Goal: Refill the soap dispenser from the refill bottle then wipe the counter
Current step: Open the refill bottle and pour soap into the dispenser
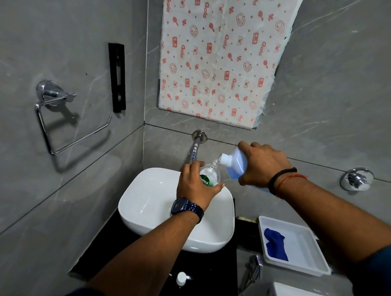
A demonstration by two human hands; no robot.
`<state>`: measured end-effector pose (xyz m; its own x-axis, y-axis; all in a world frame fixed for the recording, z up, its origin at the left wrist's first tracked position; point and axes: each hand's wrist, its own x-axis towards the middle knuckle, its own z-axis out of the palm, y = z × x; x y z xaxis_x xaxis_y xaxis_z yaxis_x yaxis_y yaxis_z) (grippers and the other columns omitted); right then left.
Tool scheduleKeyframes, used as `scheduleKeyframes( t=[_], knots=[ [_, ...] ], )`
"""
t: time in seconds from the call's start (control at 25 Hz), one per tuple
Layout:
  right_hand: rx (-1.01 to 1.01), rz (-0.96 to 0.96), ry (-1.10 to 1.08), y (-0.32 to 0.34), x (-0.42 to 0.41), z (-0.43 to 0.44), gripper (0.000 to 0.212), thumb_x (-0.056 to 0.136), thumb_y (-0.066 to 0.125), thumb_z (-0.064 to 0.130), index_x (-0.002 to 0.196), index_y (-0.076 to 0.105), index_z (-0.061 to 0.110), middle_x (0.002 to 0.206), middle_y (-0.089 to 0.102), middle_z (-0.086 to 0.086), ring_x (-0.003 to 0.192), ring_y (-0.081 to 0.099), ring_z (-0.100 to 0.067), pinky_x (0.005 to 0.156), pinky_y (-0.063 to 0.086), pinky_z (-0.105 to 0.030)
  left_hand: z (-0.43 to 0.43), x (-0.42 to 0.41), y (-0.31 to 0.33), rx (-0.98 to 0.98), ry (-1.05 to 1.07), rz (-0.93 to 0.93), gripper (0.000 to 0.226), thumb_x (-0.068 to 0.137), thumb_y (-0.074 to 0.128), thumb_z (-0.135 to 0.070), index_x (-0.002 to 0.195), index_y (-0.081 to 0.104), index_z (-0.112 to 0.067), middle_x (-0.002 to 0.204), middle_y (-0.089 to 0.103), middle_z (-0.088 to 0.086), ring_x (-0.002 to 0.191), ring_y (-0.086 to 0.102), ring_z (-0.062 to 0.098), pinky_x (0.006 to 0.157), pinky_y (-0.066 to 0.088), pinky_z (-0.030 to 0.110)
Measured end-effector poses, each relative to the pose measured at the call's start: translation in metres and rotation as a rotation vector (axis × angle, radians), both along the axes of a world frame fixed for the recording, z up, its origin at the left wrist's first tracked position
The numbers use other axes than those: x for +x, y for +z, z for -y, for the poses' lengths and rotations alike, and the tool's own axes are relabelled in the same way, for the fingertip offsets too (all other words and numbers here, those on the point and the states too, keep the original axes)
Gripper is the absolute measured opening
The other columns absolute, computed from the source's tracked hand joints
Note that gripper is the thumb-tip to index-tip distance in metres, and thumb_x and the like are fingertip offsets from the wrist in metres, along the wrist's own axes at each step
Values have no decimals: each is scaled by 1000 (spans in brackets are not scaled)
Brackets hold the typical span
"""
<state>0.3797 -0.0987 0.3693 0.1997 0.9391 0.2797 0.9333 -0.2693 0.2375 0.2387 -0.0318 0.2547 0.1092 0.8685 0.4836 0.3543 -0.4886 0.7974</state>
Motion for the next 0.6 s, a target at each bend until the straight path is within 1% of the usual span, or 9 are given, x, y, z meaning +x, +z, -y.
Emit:
scheduleKeyframes(
  t=[0.24,0.44,0.52,0.6],
  knots=[
    [2,47,9,1,0,-4,76,56,79,47,118,39,29,101,60,-3,83,54,-24,67,51,-36,-2,0,0,-14,6,-10,73,44,86,-49,104,49,-29,106,55,-2,91,57,22,69,52,32],
    [10,74,18,2,-1,-6,73,57,79,46,116,40,29,98,59,-2,76,45,-19,61,43,-31,-2,-1,1,-21,7,-14,73,45,86,-49,105,48,-29,107,55,-1,93,57,21,70,53,33],
    [6,71,19,3,-2,-6,73,58,79,46,117,40,29,98,59,-2,76,45,-19,61,44,-32,-3,-2,1,-22,6,-15,73,46,86,-49,105,48,-29,108,55,-1,93,57,21,70,53,32],
    [-2,66,22,4,-4,-5,72,59,78,46,117,40,29,98,59,-3,79,49,-21,63,48,-33,-3,-3,1,-19,6,-12,72,46,86,-48,104,49,-28,108,55,-1,93,57,21,70,53,32]
  ],
)
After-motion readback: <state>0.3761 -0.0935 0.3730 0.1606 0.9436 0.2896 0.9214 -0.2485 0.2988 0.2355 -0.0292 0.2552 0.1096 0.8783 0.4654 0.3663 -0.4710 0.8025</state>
